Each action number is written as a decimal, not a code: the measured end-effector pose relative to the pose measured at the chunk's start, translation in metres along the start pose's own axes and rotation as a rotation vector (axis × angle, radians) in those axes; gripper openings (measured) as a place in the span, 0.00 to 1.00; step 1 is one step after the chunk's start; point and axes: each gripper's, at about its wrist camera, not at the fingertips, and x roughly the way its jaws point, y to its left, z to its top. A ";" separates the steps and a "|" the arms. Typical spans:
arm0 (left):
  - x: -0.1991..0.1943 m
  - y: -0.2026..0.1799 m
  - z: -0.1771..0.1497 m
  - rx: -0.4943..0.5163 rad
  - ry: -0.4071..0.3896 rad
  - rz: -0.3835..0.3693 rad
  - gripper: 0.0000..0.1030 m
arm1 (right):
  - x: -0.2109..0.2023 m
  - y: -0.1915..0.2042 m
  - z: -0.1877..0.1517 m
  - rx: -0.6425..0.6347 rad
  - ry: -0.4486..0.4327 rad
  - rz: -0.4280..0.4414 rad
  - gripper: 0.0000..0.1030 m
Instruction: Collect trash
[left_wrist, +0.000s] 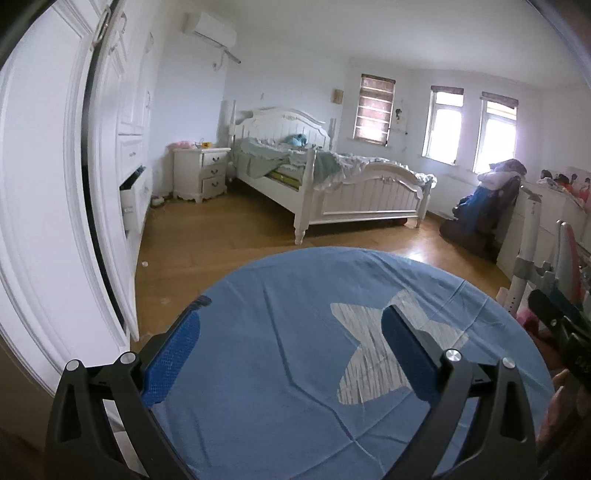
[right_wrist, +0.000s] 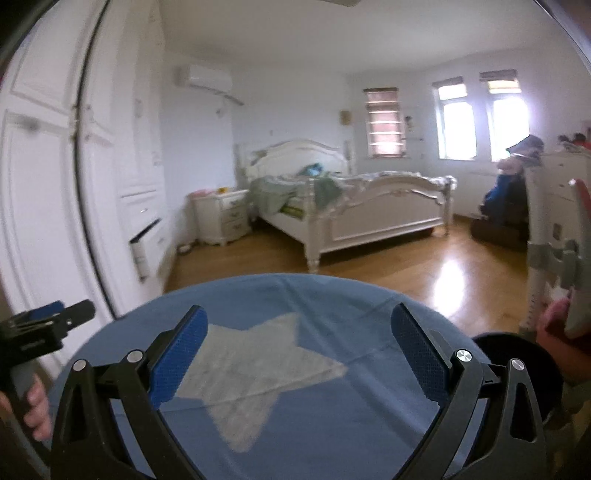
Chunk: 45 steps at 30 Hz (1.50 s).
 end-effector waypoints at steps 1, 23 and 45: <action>0.003 -0.001 -0.001 0.004 0.008 0.004 0.95 | -0.001 -0.004 -0.001 0.009 -0.008 -0.011 0.95; -0.002 -0.002 -0.007 0.021 -0.016 0.015 0.95 | -0.007 -0.008 -0.007 -0.012 -0.035 -0.031 0.95; 0.002 0.001 -0.006 0.025 0.003 0.001 0.95 | -0.003 -0.002 -0.007 0.001 -0.041 -0.031 0.95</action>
